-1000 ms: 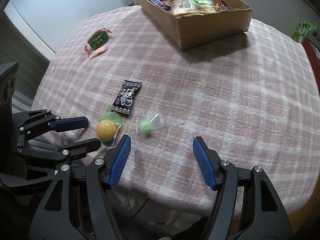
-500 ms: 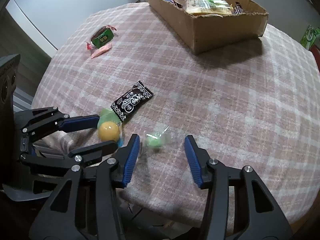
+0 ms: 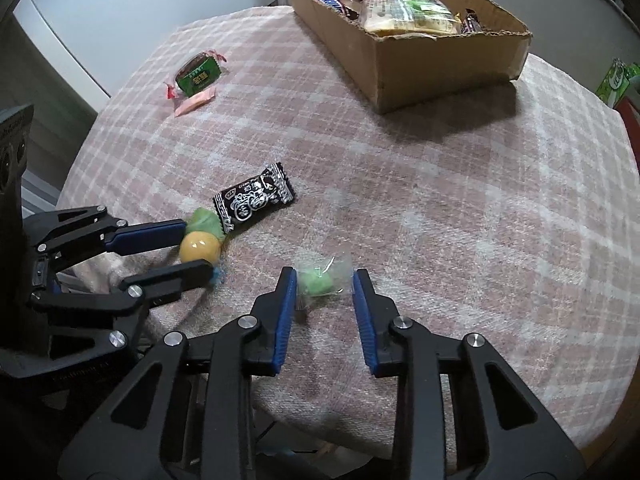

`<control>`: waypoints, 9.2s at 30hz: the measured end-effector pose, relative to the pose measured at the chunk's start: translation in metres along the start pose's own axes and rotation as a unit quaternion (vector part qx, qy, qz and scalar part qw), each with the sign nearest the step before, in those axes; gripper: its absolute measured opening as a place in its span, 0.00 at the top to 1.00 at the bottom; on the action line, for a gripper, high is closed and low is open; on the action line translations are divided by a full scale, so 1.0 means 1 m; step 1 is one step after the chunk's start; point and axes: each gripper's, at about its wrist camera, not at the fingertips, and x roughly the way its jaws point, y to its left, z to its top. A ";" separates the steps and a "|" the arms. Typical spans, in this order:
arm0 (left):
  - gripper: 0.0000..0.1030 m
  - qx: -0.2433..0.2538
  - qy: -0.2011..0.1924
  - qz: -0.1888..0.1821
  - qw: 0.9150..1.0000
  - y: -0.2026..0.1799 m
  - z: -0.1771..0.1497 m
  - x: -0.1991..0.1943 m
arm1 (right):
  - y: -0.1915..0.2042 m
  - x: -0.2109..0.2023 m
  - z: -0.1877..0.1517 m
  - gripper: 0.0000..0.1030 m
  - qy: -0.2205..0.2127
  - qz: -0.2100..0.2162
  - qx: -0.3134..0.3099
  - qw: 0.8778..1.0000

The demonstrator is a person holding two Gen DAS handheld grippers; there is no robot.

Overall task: Organize snacks
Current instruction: 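Close the left tool on the yellow ball candy while the right tool grasps the small green candy, then carry the ball candy and green candy over the box with both tools, then open both tools to drop the ball candy and green candy into the box, then move the left tool to the pink candy while the right tool approaches the black packet, then close the left tool on the pink candy while the right tool grasps the black packet, then carry the pink candy and black packet over the box with both tools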

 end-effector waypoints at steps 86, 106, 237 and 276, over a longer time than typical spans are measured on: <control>0.53 -0.004 -0.080 0.018 0.997 0.036 0.248 0.020 | -0.078 -0.031 0.192 0.27 -0.097 -0.057 0.019 0.994; 0.53 -0.051 -0.110 0.022 0.992 0.072 0.219 -0.028 | -0.069 -0.056 0.165 0.22 -0.115 -0.046 0.039 0.992; 0.83 -0.006 -0.011 0.027 1.000 0.070 0.083 0.021 | 0.028 0.017 0.057 0.76 0.005 -0.029 -0.017 0.999; 0.83 0.011 -0.099 -0.010 0.995 0.030 0.222 0.010 | -0.064 -0.052 0.173 0.76 -0.112 -0.063 0.043 0.991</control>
